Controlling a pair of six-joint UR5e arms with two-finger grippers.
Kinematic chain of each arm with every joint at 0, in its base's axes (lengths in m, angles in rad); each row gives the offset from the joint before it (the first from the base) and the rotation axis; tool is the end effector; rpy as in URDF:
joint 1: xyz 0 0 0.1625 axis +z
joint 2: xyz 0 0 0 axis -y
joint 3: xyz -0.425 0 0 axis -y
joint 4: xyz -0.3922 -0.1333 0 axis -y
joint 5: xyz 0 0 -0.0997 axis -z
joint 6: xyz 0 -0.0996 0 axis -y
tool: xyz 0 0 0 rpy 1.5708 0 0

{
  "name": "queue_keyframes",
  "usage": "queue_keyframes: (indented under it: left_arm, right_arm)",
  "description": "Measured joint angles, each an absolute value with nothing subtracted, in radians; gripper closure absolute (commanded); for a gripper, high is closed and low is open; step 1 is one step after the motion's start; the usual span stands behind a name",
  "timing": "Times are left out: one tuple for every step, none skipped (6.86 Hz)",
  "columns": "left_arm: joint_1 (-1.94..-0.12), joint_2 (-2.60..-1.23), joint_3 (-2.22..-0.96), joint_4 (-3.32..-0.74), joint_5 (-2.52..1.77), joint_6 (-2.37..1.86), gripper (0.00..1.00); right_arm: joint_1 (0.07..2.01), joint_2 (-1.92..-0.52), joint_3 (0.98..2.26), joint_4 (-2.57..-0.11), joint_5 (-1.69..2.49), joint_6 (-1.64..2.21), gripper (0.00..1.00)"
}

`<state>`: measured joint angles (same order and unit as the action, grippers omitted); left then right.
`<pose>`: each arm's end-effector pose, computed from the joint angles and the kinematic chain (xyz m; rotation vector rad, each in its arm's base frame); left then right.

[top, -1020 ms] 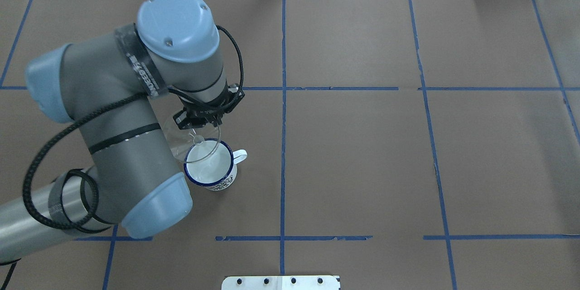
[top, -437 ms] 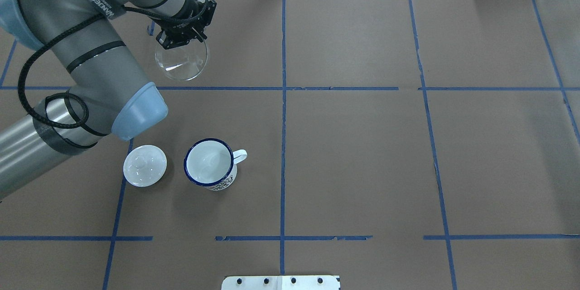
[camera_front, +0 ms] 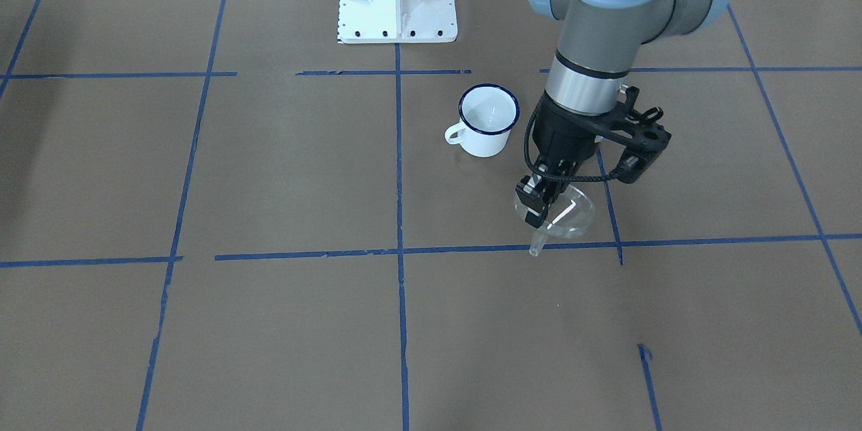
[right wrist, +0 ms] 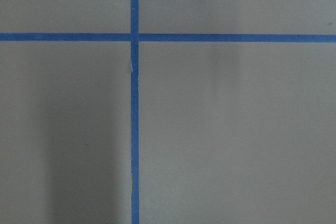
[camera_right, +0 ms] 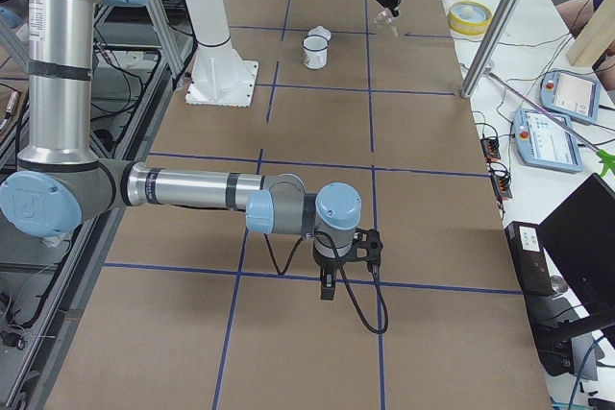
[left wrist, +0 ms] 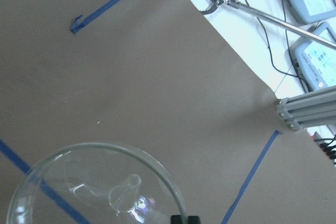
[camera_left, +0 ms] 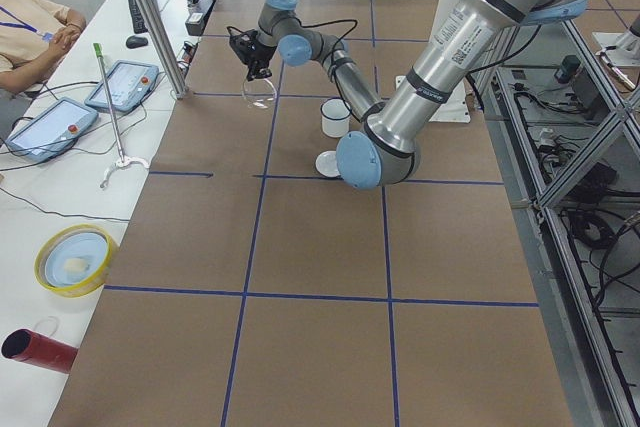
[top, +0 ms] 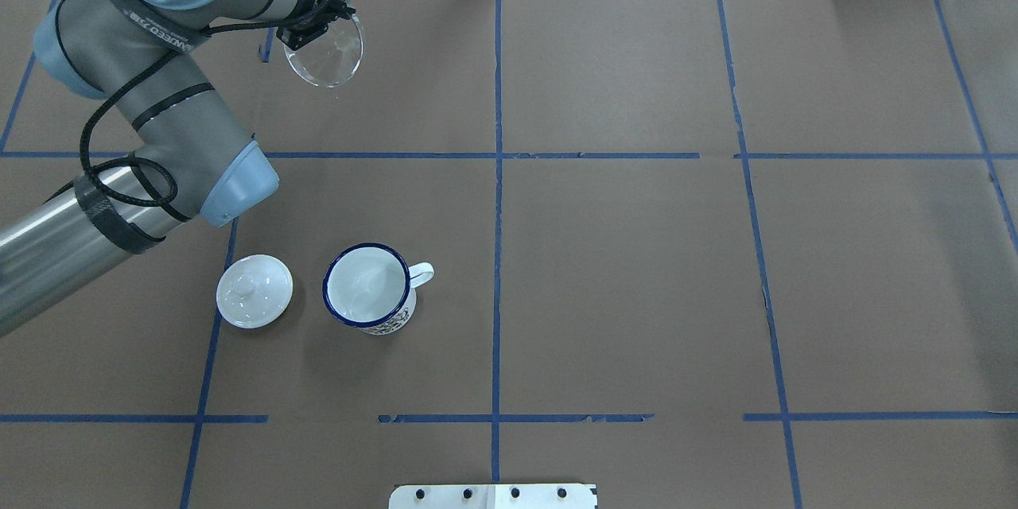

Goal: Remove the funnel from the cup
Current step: 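Carry the funnel farther from the robot and set it down, opening the left gripper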

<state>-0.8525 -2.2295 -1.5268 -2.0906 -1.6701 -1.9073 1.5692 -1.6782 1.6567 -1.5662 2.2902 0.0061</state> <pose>0.3760 -0.6177 0.2239 0.2138 1.1739 -0.9968 0.0670 -0.4451 0.6701 -0.0189 -0.7193 0.0104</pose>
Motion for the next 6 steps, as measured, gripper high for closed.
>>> queue_keyframes:
  left_arm:
    - [-0.853,-2.223,-1.433,-2.248,-1.593,-1.927,1.0]
    - [-0.852,-2.218,-1.35,-2.368,-1.534,-1.946,1.0]
    - [-0.845,-2.213,-1.281,-2.472,-1.501,-1.976,1.0]
    - [-0.829,-2.209,-1.228,-2.549,-1.476,-2.002,1.0]
    - [-0.814,-2.209,-1.2,-2.584,-1.458,-2.014,1.0]
    - [-0.801,-2.208,-1.188,-2.604,-1.451,-2.018,1.0]
  right_arm:
    - [1.569,-1.678,1.657,-1.566,2.29,0.006,0.0]
    - [1.569,-1.678,1.657,-1.566,2.29,0.006,0.0]
    - [1.569,-1.678,1.657,-1.566,2.29,0.006,0.0]
    - [1.569,-1.678,1.657,-1.566,2.29,0.006,0.0]
    - [1.569,-1.678,1.657,-1.566,2.29,0.006,0.0]
    - [1.569,-1.678,1.657,-1.566,2.29,0.006,0.0]
